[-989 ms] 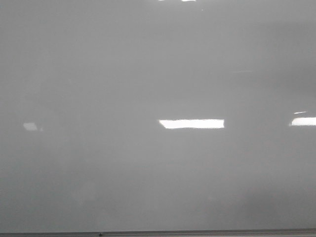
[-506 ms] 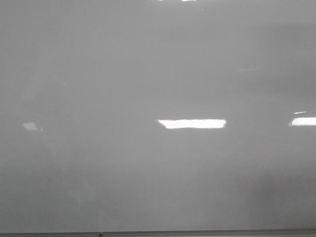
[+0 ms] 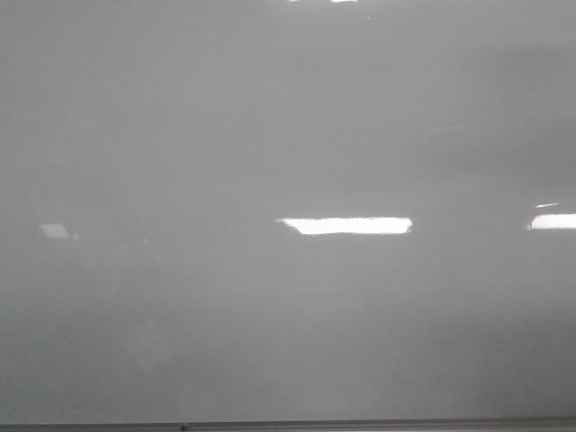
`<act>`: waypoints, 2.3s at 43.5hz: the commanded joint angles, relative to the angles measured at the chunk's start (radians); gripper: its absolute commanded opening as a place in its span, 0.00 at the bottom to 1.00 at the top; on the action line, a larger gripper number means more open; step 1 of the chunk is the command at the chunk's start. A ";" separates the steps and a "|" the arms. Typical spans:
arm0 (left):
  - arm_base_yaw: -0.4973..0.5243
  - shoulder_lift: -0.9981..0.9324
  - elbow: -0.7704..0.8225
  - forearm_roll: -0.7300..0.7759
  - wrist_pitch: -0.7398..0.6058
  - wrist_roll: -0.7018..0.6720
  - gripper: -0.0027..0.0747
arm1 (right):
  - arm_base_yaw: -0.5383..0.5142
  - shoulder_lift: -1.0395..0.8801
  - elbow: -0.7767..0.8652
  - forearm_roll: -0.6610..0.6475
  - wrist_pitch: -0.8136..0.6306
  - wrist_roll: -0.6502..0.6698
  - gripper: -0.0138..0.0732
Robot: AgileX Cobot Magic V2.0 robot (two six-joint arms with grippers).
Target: Write number 8 on whiteboard
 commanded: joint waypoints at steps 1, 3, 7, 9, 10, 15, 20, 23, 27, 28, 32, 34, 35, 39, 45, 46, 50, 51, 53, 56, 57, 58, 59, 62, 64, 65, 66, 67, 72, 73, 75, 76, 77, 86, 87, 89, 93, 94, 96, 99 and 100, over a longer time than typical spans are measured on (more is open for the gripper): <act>0.006 0.086 -0.066 0.018 -0.072 -0.010 0.69 | -0.003 0.001 -0.033 -0.007 -0.042 -0.011 0.79; 0.016 0.129 -0.080 0.018 -0.077 -0.010 0.69 | -0.003 0.001 -0.033 -0.007 -0.039 -0.011 0.79; 0.036 0.204 -0.101 0.011 -0.092 -0.010 0.69 | -0.003 0.001 -0.033 -0.007 -0.038 -0.011 0.79; 0.045 0.238 -0.106 0.007 -0.111 -0.010 0.69 | -0.003 0.001 -0.033 -0.007 -0.038 -0.011 0.79; 0.051 0.258 -0.106 -0.001 -0.131 -0.010 0.69 | -0.003 0.001 -0.033 -0.007 -0.037 -0.011 0.79; 0.053 0.328 -0.108 -0.006 -0.217 -0.010 0.69 | -0.003 0.001 -0.033 -0.007 -0.037 -0.011 0.79; 0.053 0.398 -0.108 -0.006 -0.316 -0.010 0.65 | -0.003 0.001 -0.033 -0.007 -0.036 -0.011 0.79; 0.053 0.433 -0.108 -0.006 -0.370 -0.010 0.63 | -0.003 0.001 -0.033 -0.007 -0.036 -0.011 0.79; 0.053 0.477 -0.108 -0.006 -0.431 -0.010 0.59 | -0.003 0.001 -0.033 -0.007 -0.036 -0.011 0.79; 0.053 0.491 -0.108 -0.006 -0.449 -0.010 0.58 | -0.003 0.001 -0.033 -0.007 -0.036 -0.011 0.79; 0.053 0.532 -0.108 -0.006 -0.495 -0.010 0.55 | -0.003 0.001 -0.033 -0.007 -0.036 -0.011 0.79; 0.053 0.552 -0.108 -0.006 -0.517 -0.010 0.54 | -0.003 0.001 -0.033 -0.007 -0.036 -0.011 0.79; 0.053 0.565 -0.108 -0.006 -0.524 -0.010 0.53 | -0.003 0.001 -0.033 -0.007 -0.036 -0.011 0.79; 0.053 0.599 -0.108 -0.006 -0.551 -0.010 0.51 | -0.003 0.001 -0.033 -0.007 -0.036 -0.011 0.79; 0.053 0.640 -0.108 -0.006 -0.592 -0.010 0.48 | -0.003 0.001 -0.033 -0.007 -0.036 -0.011 0.79; 0.053 0.645 -0.108 -0.006 -0.599 -0.010 0.48 | -0.003 0.001 -0.033 -0.007 -0.036 -0.011 0.79; 0.053 0.658 -0.108 -0.006 -0.616 -0.010 0.47 | -0.003 0.001 -0.033 -0.007 -0.036 -0.011 0.79; 0.053 0.664 -0.108 -0.006 -0.622 -0.010 0.46 | -0.003 0.001 -0.033 -0.007 -0.036 -0.011 0.79; 0.053 0.668 -0.108 -0.006 -0.623 -0.010 0.45 | -0.003 0.001 -0.033 -0.007 -0.036 -0.011 0.79; 0.053 0.671 -0.108 -0.006 -0.624 -0.010 0.41 | -0.003 0.001 -0.033 -0.007 -0.036 -0.011 0.79; 0.053 0.671 -0.108 -0.006 -0.626 -0.010 0.39 | -0.003 0.001 -0.033 -0.007 -0.036 -0.011 0.79; 0.053 0.671 -0.108 -0.006 -0.626 -0.010 0.38 | -0.003 0.001 -0.033 -0.007 -0.037 -0.011 0.79; 0.053 0.671 -0.108 -0.006 -0.626 -0.010 0.35 | -0.003 0.001 -0.033 -0.007 -0.037 -0.011 0.79; 0.051 0.671 -0.108 -0.006 -0.626 -0.010 0.28 | -0.003 0.001 -0.033 -0.007 -0.040 -0.011 0.79; 0.051 0.671 -0.108 -0.006 -0.626 -0.010 0.24 | -0.003 0.001 -0.033 -0.007 -0.041 -0.011 0.79; 0.051 0.671 -0.108 -0.006 -0.626 -0.010 0.22 | -0.003 0.001 -0.033 -0.007 -0.041 -0.011 0.79; 0.051 0.671 -0.108 -0.006 -0.626 -0.010 0.20 | -0.003 0.001 -0.033 -0.007 -0.041 -0.011 0.79; 0.051 0.671 -0.108 -0.006 -0.626 -0.010 0.18 | -0.003 0.001 -0.033 -0.007 -0.042 -0.011 0.79; 0.051 0.661 -0.108 -0.006 -0.607 -0.010 0.11 | -0.003 0.000 -0.033 -0.007 -0.057 -0.011 0.79; 0.051 0.654 -0.108 -0.006 -0.594 -0.010 0.09 | -0.003 0.000 -0.033 -0.007 -0.060 -0.011 0.79; 0.051 0.637 -0.112 -0.006 -0.570 -0.010 0.06 | -0.003 -0.002 -0.034 -0.007 -0.065 -0.011 0.79; 0.049 0.627 -0.118 -0.006 -0.553 -0.010 0.06 | -0.003 -0.002 -0.035 -0.007 -0.065 -0.011 0.79; 0.049 0.617 -0.125 -0.006 -0.531 -0.010 0.04 | -0.003 -0.002 -0.036 -0.006 -0.065 -0.011 0.79; 0.003 0.531 -0.242 0.002 -0.196 0.009 0.01 | -0.003 -0.005 -0.103 0.013 0.012 -0.011 0.79; -0.009 0.522 -0.266 0.002 -0.165 0.021 0.01 | -0.003 -0.005 -0.113 0.013 0.019 -0.011 0.79; -0.026 0.514 -0.302 0.002 -0.059 0.056 0.01 | -0.003 -0.004 -0.130 0.013 0.035 -0.011 0.79; -0.086 0.517 -0.374 -0.003 0.107 0.132 0.01 | -0.003 0.005 -0.158 0.013 0.056 -0.013 0.79; -0.102 0.517 -0.383 -0.003 0.136 0.156 0.01 | -0.003 0.011 -0.162 0.013 0.058 -0.016 0.79; -0.140 0.520 -0.407 -0.003 0.177 0.193 0.01 | -0.003 0.018 -0.168 0.013 0.065 -0.022 0.79; -0.192 0.526 -0.429 -0.004 0.219 0.240 0.01 | -0.003 0.037 -0.173 0.015 0.074 -0.030 0.79; -0.209 0.529 -0.434 -0.007 0.228 0.250 0.01 | -0.002 0.041 -0.173 0.018 0.076 -0.036 0.79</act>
